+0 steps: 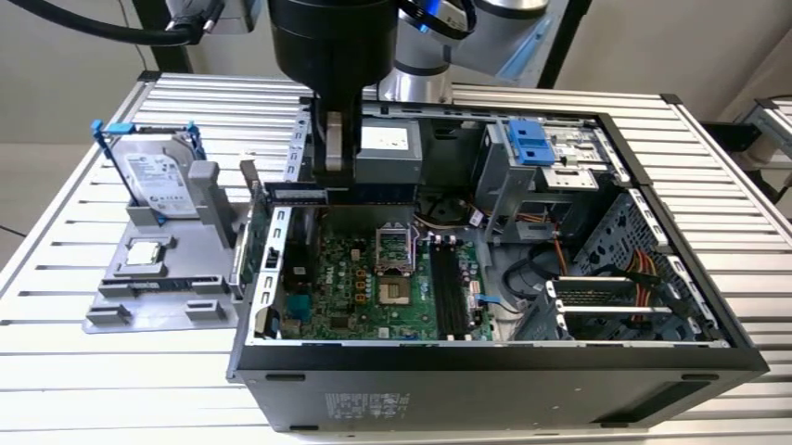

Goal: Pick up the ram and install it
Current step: 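Pick up the ram and move it above insertion slot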

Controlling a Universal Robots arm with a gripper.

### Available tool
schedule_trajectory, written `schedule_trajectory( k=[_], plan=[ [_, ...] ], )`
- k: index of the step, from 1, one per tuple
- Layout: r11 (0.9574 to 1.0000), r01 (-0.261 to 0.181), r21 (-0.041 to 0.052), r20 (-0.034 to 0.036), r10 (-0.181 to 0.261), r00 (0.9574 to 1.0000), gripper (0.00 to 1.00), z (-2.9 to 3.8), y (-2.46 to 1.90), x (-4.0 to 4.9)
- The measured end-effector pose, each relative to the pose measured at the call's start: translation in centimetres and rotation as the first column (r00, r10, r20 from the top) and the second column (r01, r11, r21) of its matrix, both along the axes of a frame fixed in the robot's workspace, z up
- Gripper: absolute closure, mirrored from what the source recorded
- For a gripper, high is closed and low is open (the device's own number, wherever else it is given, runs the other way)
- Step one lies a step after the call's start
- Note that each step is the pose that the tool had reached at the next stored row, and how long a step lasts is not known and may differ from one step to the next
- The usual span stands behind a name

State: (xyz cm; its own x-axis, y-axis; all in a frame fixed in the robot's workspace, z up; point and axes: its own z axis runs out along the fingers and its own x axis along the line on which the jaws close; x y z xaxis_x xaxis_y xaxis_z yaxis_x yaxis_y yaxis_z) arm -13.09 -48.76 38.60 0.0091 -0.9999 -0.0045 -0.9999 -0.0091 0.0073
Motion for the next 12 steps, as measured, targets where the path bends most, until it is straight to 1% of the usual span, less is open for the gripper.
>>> schedule_trajectory(
  k=[6, 12],
  plan=[
    [0.9999, 0.010, 0.0000, 0.0000, -0.010, 0.9999, 1.00, 0.00, 0.01, 0.52],
    [0.9999, 0.013, 0.0001, 0.0000, -0.013, 0.9999, 1.00, 0.00, 0.08, 0.79]
  ],
)
